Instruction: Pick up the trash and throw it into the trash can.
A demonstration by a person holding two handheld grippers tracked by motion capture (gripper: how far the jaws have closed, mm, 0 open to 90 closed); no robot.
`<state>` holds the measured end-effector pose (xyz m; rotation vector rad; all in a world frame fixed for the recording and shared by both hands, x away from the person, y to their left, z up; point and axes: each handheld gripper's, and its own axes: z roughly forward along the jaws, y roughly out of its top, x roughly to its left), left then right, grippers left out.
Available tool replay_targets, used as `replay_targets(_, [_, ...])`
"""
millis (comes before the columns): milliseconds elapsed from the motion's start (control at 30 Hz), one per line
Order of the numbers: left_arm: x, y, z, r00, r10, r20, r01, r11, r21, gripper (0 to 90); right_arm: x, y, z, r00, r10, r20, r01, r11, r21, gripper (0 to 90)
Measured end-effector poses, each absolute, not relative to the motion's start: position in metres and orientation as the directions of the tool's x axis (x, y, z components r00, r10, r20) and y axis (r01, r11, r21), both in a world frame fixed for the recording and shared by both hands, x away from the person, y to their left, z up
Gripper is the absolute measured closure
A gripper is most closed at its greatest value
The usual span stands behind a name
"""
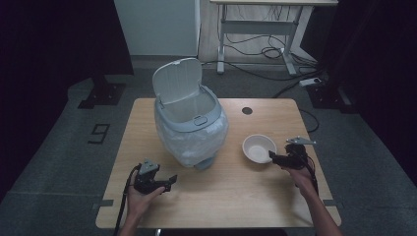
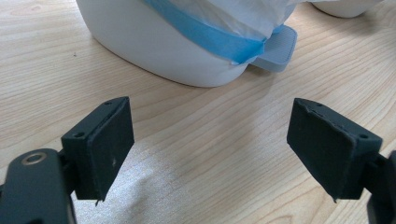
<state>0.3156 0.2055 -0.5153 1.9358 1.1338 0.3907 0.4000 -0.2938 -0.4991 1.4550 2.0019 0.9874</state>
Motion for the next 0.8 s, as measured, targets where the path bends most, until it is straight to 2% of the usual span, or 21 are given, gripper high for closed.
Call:
replay_targets(267, [0.316, 0.206, -0.517, 0.54, 0.829, -0.145, 0.574, -0.237, 0.784, 14.5, 0.43, -0.284, -0.509, -0.308, 0.951, 0.022, 0.642, 0.191, 0.742, 21.6])
replay_targets(500, [0.316, 0.206, -0.517, 0.544, 0.826, -0.149, 0.577, -0.239, 0.781, 14.6, 0.438, -0.285, -0.523, -0.277, 0.961, 0.01, 0.683, 0.19, 0.705, 25.1])
replay_targets(533, [0.316, 0.205, -0.518, 0.544, 0.826, -0.15, 0.578, -0.239, 0.78, 14.6, 0.438, -0.285, -0.525, -0.266, 0.964, 0.003, 0.699, 0.191, 0.689, 29.4])
replay_targets(700, [0.317, 0.203, -0.519, 0.547, 0.823, -0.152, 0.581, -0.242, 0.777, 14.6, 0.439, -0.286, -0.527, -0.265, 0.964, 0.031, 0.725, 0.178, 0.665, 34.3])
replay_targets(800, [0.317, 0.202, -0.52, 0.549, 0.821, -0.156, 0.583, -0.242, 0.775, 14.6, 0.439, -0.287, -0.527, -0.283, 0.958, 0.046, 0.731, 0.184, 0.657, 41.3])
